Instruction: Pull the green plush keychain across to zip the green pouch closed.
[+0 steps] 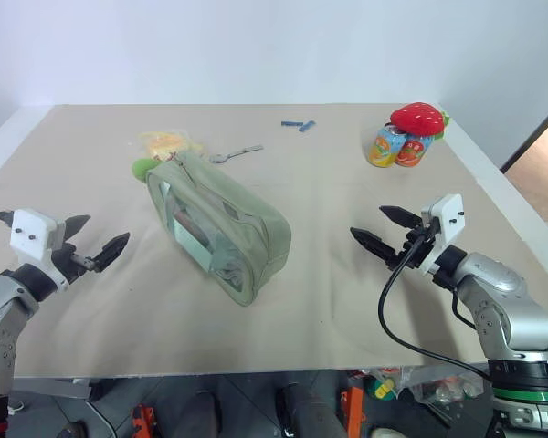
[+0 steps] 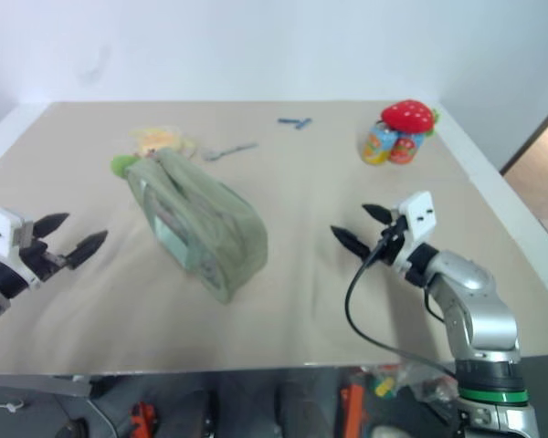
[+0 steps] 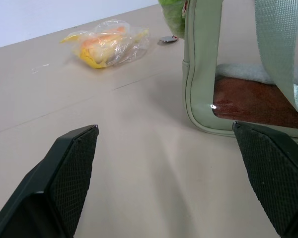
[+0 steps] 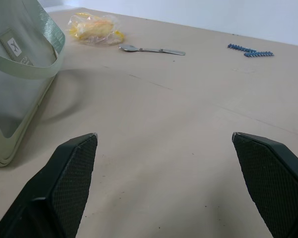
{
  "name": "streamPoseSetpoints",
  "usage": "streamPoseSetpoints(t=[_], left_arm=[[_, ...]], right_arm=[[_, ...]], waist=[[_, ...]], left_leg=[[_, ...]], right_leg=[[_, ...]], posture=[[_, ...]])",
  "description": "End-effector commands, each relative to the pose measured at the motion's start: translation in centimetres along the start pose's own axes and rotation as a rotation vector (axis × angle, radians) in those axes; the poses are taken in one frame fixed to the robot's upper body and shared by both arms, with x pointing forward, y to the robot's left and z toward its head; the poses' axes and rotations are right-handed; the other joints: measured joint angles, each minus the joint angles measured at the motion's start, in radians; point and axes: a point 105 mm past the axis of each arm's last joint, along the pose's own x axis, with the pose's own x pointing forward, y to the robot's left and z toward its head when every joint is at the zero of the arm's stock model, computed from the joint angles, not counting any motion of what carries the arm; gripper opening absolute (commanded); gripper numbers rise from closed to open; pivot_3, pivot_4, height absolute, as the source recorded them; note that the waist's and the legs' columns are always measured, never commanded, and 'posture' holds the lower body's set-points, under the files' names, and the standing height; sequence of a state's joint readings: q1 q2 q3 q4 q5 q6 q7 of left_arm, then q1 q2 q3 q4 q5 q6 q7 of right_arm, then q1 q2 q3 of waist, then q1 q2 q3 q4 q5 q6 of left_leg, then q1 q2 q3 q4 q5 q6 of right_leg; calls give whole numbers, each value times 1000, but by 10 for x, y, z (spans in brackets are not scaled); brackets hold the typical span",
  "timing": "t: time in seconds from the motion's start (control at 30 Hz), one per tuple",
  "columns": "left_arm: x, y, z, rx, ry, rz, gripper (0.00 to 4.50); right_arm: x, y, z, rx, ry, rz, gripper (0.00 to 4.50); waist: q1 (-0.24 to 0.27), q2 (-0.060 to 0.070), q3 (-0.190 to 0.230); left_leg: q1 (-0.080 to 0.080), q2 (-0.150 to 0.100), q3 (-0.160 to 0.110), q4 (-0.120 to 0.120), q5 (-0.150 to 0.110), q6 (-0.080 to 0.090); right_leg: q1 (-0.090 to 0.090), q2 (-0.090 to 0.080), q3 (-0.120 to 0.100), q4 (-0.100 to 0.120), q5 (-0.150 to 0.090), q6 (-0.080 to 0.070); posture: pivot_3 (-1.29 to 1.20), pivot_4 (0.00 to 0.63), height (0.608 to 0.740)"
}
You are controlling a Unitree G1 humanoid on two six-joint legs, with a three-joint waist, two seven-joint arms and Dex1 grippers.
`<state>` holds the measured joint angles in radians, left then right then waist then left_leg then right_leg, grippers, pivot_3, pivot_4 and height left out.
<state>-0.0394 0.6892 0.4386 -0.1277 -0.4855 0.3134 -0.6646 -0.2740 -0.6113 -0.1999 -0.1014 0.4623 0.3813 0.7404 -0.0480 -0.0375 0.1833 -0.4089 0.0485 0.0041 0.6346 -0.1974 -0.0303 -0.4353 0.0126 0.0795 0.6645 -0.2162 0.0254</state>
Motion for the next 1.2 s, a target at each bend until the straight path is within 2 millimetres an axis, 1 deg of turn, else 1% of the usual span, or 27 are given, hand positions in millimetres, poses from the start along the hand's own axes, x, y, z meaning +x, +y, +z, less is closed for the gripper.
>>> streamPoseSetpoints(t=[0.03, 0.13, 0.37, 0.47, 0.53, 0.6, 0.67, 0.73, 0.77, 0.83, 0.93, 1.0, 1.1, 1.2], left_arm=[[2, 2, 13, 26, -36, -7, 4475], [7, -5, 15, 13, -54, -44, 4475], [9, -12, 20, -2, -79, -99, 4475], [6, -22, 25, -20, -93, -175, 4475], [1, -42, 38, -64, -111, -314, 4475], [-6, -69, 54, -82, -108, -498, 4475], [-14, -96, 66, -80, -81, -663, 4475], [-20, -120, 72, -77, -46, -797, 4475], [-23, -130, 73, -74, -29, -852, 4475], [-25, -144, 76, -66, -16, -924, 4475], [-24, -156, 81, -58, -24, -979, 4475], [-22, -160, 83, -45, -27, -1002, 4475], [-18, -160, 83, -29, -23, -1008, 4475], [-17, -159, 81, -14, -19, -1002, 4475]], right_arm=[[-3, -7, 14, -34, -45, -17, 4500], [-3, -4, 15, -24, -47, -12, 4500], [-3, -1, 15, -28, -46, -6, 4500], [-4, 1, 19, -37, -56, 14, 4500], [-4, 5, 25, -26, -74, 57, 4500], [-5, 14, 41, -27, -95, 155, 4500], [-3, 22, 61, -17, -112, 248, 4500], [4, 38, 81, -6, -128, 345, 4500], [9, 50, 88, -5, -134, 397, 4500], [17, 70, 94, -19, -131, 463, 4500], [29, 90, 93, 8, -137, 514, 4500], [39, 101, 86, 8, -125, 535, 4500], [51, 103, 77, 40, -112, 522, 4500], [57, 105, 70, 49, -100, 523, 4500]], waist=[[0, 0, 0], [0, 0, 0], [0, 0, 0], [0, 0, 0], [0, 0, 0], [0, 0, 1], [-1, 0, 2], [-3, 2, 2], [-5, 2, 2], [-5, 1, 2], [-2, 0, 1], [-2, 0, 1], [-1, 0, 1], [-1, 0, 1]], left_leg=[[0, 0, 0, 0, 0, 0], [0, 0, 0, 0, 0, 0], [0, 0, 0, 0, 0, 0], [0, 0, 0, 0, 0, 0], [0, 0, 0, 0, 0, 0], [0, 0, 0, 0, 0, 0], [-2, 0, 0, 0, 0, 0], [-2, 0, 1, 1, 0, 0], [-1, 0, 2, 0, 0, 0], [1, 1, 1, 0, 0, 0], [1, 3, -3, -1, 0, 0], [0, 3, -3, -1, 0, 0], [0, 2, -2, 0, 0, 0], [-2, 2, -2, 0, 0, 0]], right_leg=[[0, 0, 0, 0, 0, 0], [0, 0, 0, 0, 0, 0], [0, 0, 0, 0, 0, 0], [0, 0, 0, 0, 0, 0], [0, 0, 0, 0, 0, 0], [0, 0, 0, 0, 0, 0], [-2, 0, 0, 0, 0, 0], [-2, 0, 1, 0, 0, 0], [-2, 0, 1, 0, 0, 0], [0, 1, 1, 1, 0, 0], [0, 3, -2, 1, -1, -2], [0, 4, -3, 1, -1, -2], [-1, 3, -2, 1, -1, -2], [-2, 2, -1, 0, -1, -2]], posture=[[0, 150, 740], [0, 150, 740], [0, 150, 740], [0, 150, 740], [0, 150, 740], [0, 150, 740], [0, 150, 740], [0, 150, 740], [0, 150, 740], [0, 150, 740], [0, 150, 740], [0, 150, 740], [0, 150, 740], [0, 150, 740]])
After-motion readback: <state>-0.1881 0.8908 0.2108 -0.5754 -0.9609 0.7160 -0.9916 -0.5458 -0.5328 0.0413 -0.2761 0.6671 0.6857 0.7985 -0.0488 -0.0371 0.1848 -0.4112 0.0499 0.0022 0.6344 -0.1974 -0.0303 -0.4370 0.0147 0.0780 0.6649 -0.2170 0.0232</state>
